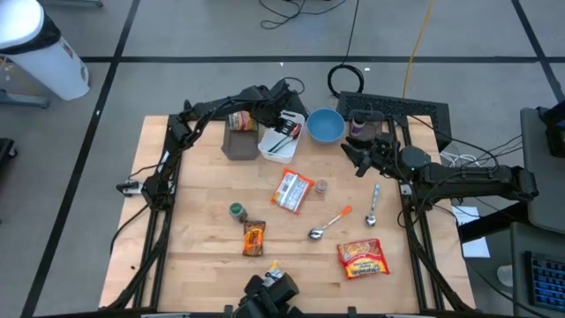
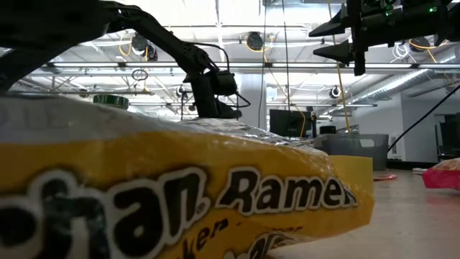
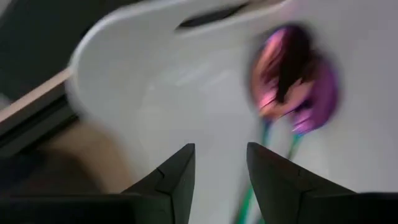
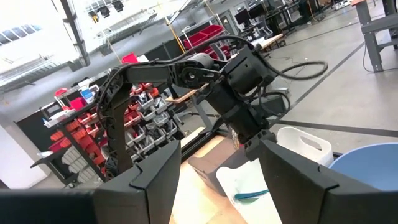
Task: Pick & Place Food Item
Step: Put the yellow noodle pack into the left black bin
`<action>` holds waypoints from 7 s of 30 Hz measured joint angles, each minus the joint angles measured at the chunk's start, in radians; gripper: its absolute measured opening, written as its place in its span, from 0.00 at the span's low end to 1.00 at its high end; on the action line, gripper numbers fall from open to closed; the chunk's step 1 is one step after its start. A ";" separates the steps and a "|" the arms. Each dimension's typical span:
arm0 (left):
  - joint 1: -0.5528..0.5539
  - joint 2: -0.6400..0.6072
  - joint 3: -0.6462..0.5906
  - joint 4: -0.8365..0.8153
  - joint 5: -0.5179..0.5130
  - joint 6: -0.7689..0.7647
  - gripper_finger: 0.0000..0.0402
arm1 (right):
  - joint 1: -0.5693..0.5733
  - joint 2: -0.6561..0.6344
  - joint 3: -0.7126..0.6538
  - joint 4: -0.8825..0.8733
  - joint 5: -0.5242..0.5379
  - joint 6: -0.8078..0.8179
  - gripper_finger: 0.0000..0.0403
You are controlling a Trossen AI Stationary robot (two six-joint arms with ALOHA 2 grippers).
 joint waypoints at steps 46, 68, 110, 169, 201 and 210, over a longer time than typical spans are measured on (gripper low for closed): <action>-0.006 -0.002 0.245 0.050 -0.065 0.163 0.38 | -0.018 0.000 0.000 -0.021 -0.005 0.041 0.52; -0.132 -0.610 0.301 -0.310 0.130 0.269 0.38 | -0.019 0.001 0.000 0.002 -0.002 0.068 0.52; -0.543 -1.424 -1.577 1.667 -0.366 -0.260 0.38 | -0.017 0.305 0.001 0.211 -0.051 0.304 0.52; -0.905 -0.999 -1.114 0.679 0.206 -0.387 0.38 | -0.016 0.322 0.000 0.117 -0.176 0.245 0.52; -0.767 -0.782 -0.964 0.627 0.572 -0.135 0.38 | 0.231 0.322 0.000 0.201 -0.139 0.232 0.52; -0.776 -0.634 -0.962 0.750 0.656 -0.099 0.38 | 0.452 0.292 0.000 0.383 0.129 0.140 0.52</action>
